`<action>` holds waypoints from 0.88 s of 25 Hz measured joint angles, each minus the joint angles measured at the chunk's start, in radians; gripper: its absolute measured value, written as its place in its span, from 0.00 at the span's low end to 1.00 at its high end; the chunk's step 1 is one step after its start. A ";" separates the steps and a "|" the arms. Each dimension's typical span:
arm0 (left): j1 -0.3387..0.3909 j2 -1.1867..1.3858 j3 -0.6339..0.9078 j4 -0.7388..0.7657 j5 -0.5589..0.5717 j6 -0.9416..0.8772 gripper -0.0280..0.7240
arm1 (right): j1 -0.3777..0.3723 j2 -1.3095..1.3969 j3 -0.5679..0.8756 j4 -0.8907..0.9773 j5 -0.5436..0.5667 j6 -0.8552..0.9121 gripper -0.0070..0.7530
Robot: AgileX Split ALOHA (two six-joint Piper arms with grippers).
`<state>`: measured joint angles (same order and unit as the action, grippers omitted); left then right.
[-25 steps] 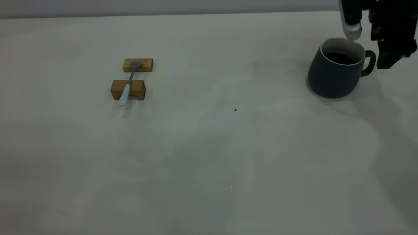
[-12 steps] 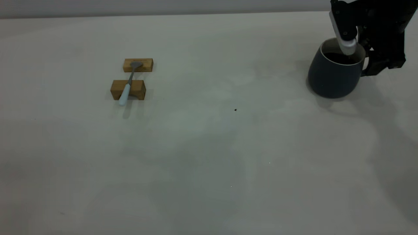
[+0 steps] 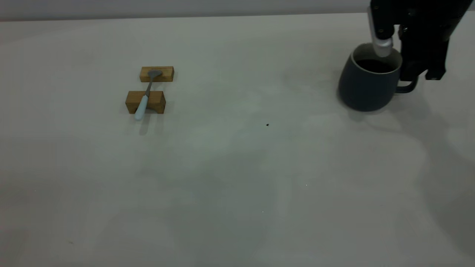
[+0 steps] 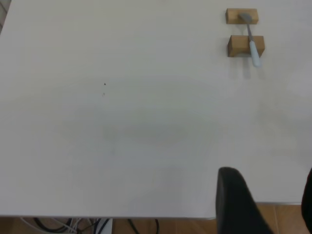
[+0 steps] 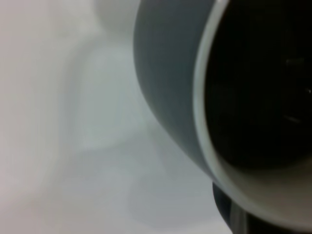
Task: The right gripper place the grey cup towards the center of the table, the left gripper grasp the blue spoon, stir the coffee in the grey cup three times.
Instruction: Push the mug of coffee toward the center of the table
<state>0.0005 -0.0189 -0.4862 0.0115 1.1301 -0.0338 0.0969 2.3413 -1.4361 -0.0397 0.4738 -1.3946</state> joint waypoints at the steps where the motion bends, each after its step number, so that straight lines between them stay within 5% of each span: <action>1: 0.000 0.000 0.000 0.000 0.000 0.000 0.58 | 0.014 0.000 0.000 0.001 0.006 0.008 0.24; 15: 0.000 0.000 0.000 0.000 0.000 0.000 0.58 | 0.326 0.000 0.000 0.010 0.019 0.293 0.24; 22: 0.000 0.000 0.000 0.000 0.000 0.000 0.58 | 0.397 0.000 0.000 0.010 0.014 0.423 0.24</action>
<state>0.0005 -0.0189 -0.4862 0.0115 1.1301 -0.0338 0.4936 2.3413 -1.4361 -0.0298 0.4882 -0.9715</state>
